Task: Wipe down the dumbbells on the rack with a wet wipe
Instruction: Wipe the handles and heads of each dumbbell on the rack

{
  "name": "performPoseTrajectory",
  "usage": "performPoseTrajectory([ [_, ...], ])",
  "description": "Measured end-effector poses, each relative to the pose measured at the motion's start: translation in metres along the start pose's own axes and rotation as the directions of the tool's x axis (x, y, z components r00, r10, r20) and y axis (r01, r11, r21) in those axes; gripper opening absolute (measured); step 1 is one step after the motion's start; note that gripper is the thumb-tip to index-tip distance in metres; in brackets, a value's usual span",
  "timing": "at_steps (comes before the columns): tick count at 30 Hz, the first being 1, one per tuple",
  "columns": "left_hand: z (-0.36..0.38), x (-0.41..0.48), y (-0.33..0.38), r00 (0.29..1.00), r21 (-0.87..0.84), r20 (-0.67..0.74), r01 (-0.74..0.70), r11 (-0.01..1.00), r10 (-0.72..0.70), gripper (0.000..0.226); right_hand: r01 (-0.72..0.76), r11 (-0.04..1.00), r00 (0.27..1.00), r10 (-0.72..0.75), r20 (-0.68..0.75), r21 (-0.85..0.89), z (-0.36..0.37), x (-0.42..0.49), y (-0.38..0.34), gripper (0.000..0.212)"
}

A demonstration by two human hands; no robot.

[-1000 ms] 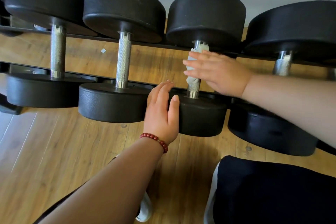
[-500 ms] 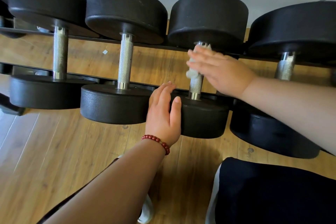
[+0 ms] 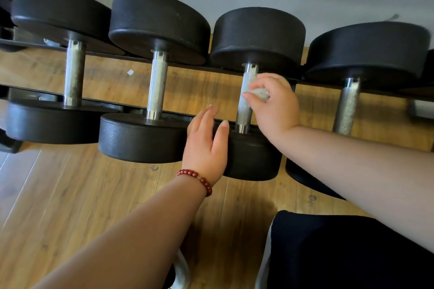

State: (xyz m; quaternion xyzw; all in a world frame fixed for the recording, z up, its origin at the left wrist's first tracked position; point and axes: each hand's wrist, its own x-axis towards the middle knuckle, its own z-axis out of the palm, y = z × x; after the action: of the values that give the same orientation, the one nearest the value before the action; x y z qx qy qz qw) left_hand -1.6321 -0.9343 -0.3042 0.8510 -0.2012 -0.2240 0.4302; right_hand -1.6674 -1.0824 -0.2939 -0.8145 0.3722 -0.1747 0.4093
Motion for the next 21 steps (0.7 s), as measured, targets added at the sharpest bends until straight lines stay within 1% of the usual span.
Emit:
performPoseTrajectory([
  [1,0.000,0.003,0.004,1.000,-0.032,-0.019,0.012,0.999,-0.012,0.044,-0.111,0.993,0.993,0.113,-0.040,0.044,0.002,0.004,-0.005,0.026],
  [2,0.001,0.006,0.008,0.999,-0.041,-0.031,0.009,0.999,-0.011,0.043,-0.246,0.963,0.967,0.251,-0.037,0.110,0.003,0.007,-0.009,0.035],
  [3,0.001,0.008,0.010,0.999,-0.033,-0.035,0.001,0.999,-0.002,0.043,-0.358,0.921,0.932,0.362,0.005,0.156,0.005,0.009,-0.012,0.041],
  [4,0.002,0.009,0.011,0.999,-0.018,-0.035,-0.007,1.000,0.006,0.043,-0.413,0.899,0.911,0.407,0.072,0.149,0.007,0.011,-0.012,0.045],
  [6,0.004,0.010,0.010,0.999,0.007,-0.040,-0.008,1.000,0.009,0.044,-0.416,0.906,0.896,0.393,0.206,0.077,0.013,0.012,-0.012,0.046],
  [7,0.004,0.010,0.010,0.999,0.013,-0.045,-0.009,1.000,0.009,0.044,-0.408,0.910,0.891,0.381,0.246,0.068,0.015,0.013,-0.011,0.046],
  [9,0.005,0.010,0.010,0.998,0.020,-0.060,-0.010,1.000,0.011,0.043,-0.455,0.878,0.865,0.395,0.309,0.151,0.015,0.015,-0.012,0.050],
  [10,0.005,0.010,0.010,0.998,0.023,-0.065,-0.011,1.000,0.012,0.043,-0.522,0.816,0.835,0.431,0.342,0.247,0.013,0.017,-0.012,0.050],
  [12,0.005,0.011,0.009,0.998,0.028,-0.068,-0.009,1.000,0.011,0.043,-0.640,0.638,0.767,0.492,0.413,0.428,0.008,0.017,-0.009,0.045],
  [13,0.005,0.011,0.009,0.998,0.030,-0.069,-0.008,1.000,0.010,0.043,-0.649,0.604,0.759,0.476,0.445,0.461,0.006,0.017,-0.005,0.042],
  [15,0.004,0.011,0.009,0.997,0.032,-0.072,-0.010,0.999,0.012,0.042,-0.608,0.658,0.781,0.396,0.483,0.444,0.005,0.015,0.005,0.047],
  [16,0.005,0.011,0.009,0.997,0.030,-0.074,-0.010,0.999,0.013,0.042,-0.576,0.693,0.800,0.368,0.474,0.433,0.006,0.015,0.010,0.050],
  [19,0.005,0.011,0.008,0.997,0.023,-0.079,-0.007,1.000,0.009,0.040,-0.488,0.805,0.847,0.344,0.404,0.337,0.011,0.020,0.018,0.052],
  [21,0.006,0.011,0.006,0.997,0.022,-0.082,-0.003,1.000,0.004,0.040,-0.459,0.840,0.860,0.337,0.384,0.291,0.016,0.023,0.017,0.048],
])
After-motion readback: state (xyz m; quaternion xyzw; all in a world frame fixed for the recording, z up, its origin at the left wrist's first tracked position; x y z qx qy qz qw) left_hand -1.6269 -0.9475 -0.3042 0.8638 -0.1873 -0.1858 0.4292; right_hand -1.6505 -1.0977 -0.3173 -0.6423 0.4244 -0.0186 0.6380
